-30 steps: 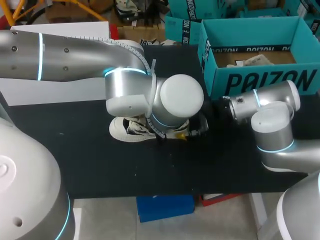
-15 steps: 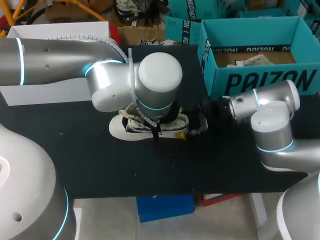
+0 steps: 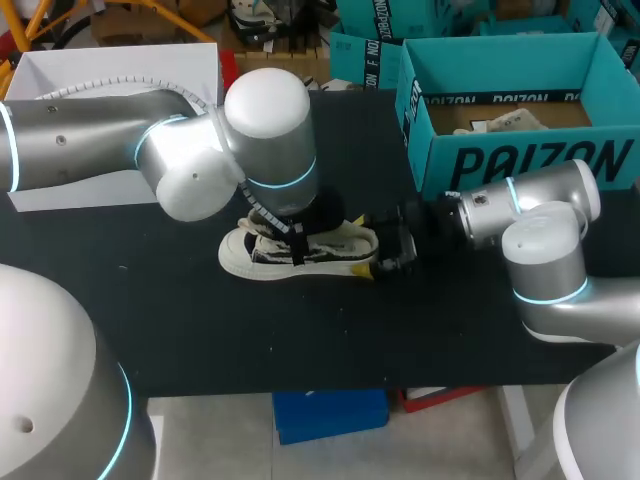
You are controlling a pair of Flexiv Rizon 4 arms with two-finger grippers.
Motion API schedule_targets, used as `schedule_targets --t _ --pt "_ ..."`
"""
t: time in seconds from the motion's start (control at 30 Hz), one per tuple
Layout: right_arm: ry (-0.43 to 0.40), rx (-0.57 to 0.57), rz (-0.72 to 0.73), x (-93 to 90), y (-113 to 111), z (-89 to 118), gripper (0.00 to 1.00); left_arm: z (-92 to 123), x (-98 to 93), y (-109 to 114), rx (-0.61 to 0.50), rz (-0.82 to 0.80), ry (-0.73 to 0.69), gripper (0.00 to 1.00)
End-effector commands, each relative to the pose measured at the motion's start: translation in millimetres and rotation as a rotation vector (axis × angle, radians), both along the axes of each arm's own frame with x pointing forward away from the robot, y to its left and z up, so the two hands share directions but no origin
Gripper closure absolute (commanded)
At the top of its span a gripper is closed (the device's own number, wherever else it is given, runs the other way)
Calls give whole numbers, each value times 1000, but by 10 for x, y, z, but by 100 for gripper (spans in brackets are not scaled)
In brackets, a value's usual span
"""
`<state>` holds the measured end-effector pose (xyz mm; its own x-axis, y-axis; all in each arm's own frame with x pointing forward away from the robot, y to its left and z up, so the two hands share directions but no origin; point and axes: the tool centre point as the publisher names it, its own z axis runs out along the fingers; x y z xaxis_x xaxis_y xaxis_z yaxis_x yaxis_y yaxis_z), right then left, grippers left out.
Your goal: Take the shoe out of the shoebox, open the shoe tongue, remove and reinsert the insole, then place the shoe into the shoebox
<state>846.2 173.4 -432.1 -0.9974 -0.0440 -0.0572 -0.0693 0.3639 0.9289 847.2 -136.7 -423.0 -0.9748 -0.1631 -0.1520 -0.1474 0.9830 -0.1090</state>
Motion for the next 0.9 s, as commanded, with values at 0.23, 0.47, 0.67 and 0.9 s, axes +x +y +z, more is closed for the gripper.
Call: schedule_targets --t 0.23,0.47,0.67,0.9 --pt "2 -2 3 -27 -1 -20 100 -444 261 -114 -104 -53 32 100" --pt "2 -2 3 -27 -1 -20 100 -298 233 -179 -155 -79 56 100" --pt "2 -2 3 -27 -1 -20 100 -160 200 -273 -201 -103 80 100" --pt "2 -2 3 -27 -1 -20 100 17 181 -370 -228 -125 84 100"
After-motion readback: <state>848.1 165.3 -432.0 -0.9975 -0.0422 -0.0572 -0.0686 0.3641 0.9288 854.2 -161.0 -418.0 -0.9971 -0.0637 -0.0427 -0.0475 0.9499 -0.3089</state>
